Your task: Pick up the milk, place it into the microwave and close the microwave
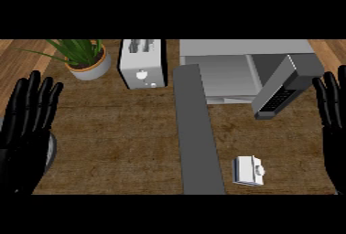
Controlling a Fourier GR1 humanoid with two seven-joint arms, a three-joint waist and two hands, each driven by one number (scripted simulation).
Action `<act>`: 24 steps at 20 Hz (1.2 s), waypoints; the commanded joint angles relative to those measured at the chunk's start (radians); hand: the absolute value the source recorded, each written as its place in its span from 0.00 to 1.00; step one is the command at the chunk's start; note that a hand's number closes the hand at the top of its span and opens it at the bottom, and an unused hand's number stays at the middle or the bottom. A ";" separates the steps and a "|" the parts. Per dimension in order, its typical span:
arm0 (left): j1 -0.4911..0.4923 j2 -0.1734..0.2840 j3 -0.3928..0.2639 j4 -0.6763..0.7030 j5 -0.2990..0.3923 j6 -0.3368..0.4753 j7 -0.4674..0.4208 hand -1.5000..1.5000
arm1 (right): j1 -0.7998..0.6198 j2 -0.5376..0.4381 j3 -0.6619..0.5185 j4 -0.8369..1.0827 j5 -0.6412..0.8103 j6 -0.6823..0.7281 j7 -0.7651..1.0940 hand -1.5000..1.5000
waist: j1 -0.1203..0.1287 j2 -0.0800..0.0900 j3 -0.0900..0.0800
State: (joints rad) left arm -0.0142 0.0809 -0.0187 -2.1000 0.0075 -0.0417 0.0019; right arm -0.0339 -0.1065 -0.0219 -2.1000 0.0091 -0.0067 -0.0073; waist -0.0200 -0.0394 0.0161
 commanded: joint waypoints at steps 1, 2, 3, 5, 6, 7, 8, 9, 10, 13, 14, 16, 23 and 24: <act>0.049 -0.025 -0.042 -0.050 -0.039 0.014 -0.014 0.00 | 0.093 0.024 0.040 -0.071 0.009 0.017 -0.057 0.00 | 0.017 0.037 -0.016; -0.067 0.010 0.019 -0.015 -0.019 0.023 0.065 0.00 | 0.121 0.057 0.109 -0.167 0.031 -0.003 0.004 0.00 | 0.010 0.037 -0.016; -0.008 -0.006 0.036 0.068 -0.025 0.018 -0.060 0.00 | 0.145 0.080 0.179 -0.166 0.063 0.001 -0.003 0.00 | 0.011 0.037 -0.017; -0.031 -0.004 0.068 0.054 0.012 0.028 -0.010 0.00 | 0.188 0.066 0.224 -0.208 0.031 0.046 0.008 0.00 | 0.012 0.037 -0.016; -0.028 -0.003 0.087 0.068 0.014 0.036 -0.012 0.00 | 0.247 0.090 0.315 -0.238 0.072 0.050 -0.030 0.00 | 0.009 0.036 -0.016; 0.021 -0.046 0.078 0.117 0.020 0.065 0.009 0.00 | 0.235 0.072 0.377 -0.201 0.114 0.059 0.064 0.00 | 0.012 0.036 -0.019; 0.041 -0.038 0.085 0.081 0.050 0.048 0.027 0.00 | 0.286 0.063 0.394 -0.232 0.120 0.061 0.074 0.00 | 0.014 0.035 -0.017; -0.005 -0.008 0.146 0.102 0.068 0.055 0.041 0.00 | 0.350 0.059 0.420 -0.275 0.130 0.064 0.027 0.00 | 0.008 0.035 -0.017; 0.053 0.006 0.163 0.097 0.119 0.009 0.016 0.00 | 0.362 0.066 0.471 -0.275 0.173 0.049 0.057 0.00 | 0.014 0.035 -0.017; 0.125 -0.004 0.155 0.069 0.133 -0.021 -0.022 0.00 | 0.464 0.054 0.540 -0.285 0.215 0.035 -0.014 0.00 | 0.015 0.036 -0.016; 0.151 -0.006 0.141 -0.044 0.122 0.005 0.073 0.00 | 0.353 0.080 0.500 -0.260 0.219 0.009 0.055 0.00 | 0.022 0.037 -0.016; 0.203 -0.011 0.142 -0.029 0.133 -0.033 0.004 0.00 | 0.499 0.003 0.498 -0.366 0.200 0.030 0.011 0.00 | 0.017 0.036 -0.016; 0.340 -0.044 0.129 -0.181 0.147 -0.061 0.016 0.00 | 0.608 -0.008 0.517 -0.268 0.280 -0.075 -0.099 0.00 | 0.018 0.035 -0.016; 0.262 0.028 0.249 -0.100 0.255 -0.095 0.030 0.00 | 0.655 -0.034 0.517 -0.244 0.260 -0.071 -0.172 0.00 | 0.014 0.036 -0.016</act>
State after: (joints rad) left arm 0.2390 0.0815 0.1671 -2.1994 0.1955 -0.1035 0.0285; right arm 0.5320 -0.1008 0.5080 -2.3727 0.2533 -0.0560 -0.0863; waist -0.0035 -0.0041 0.0000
